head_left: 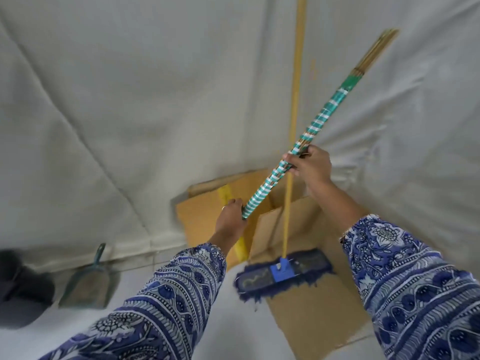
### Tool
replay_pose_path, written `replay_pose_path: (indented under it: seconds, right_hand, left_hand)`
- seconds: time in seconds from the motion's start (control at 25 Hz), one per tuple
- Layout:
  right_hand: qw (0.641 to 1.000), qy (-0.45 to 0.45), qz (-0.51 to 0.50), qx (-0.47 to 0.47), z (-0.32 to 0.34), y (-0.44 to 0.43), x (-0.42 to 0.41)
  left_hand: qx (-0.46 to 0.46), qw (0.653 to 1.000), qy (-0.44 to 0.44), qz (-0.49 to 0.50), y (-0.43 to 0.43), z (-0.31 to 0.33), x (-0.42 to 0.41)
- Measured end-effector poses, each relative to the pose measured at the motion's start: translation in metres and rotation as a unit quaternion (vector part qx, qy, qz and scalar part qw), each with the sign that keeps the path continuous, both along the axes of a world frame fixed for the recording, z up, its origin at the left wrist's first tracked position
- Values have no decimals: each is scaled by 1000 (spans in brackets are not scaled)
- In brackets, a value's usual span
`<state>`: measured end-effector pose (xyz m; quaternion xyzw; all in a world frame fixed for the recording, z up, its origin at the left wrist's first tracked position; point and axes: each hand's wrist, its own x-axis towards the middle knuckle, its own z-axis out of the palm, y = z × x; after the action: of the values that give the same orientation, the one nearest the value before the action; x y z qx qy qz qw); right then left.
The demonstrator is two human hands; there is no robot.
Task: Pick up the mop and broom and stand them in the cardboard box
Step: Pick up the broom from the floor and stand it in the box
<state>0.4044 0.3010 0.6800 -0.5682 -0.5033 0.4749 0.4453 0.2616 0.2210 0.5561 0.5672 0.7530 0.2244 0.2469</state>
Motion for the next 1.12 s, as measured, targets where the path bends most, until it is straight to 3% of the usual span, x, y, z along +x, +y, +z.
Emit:
replay_pose_path:
  seconds: [0.28,0.48,0.76,1.12]
  right_hand:
    - [991,-101,6,86,54,28,195]
    - [981,-162,18,104,46,85,274]
    - [978,-195,61,39,-40,182,337]
    - [965,-199,171,2,-201,323,380]
  left_hand:
    - [11,998,-53,-21,53,33,225]
    - [5,995,-99,-15,117,17,320]
    - [-71,985,-155,8,201,-59,399]
    - [-152,959,-182,157,315,-212,458]
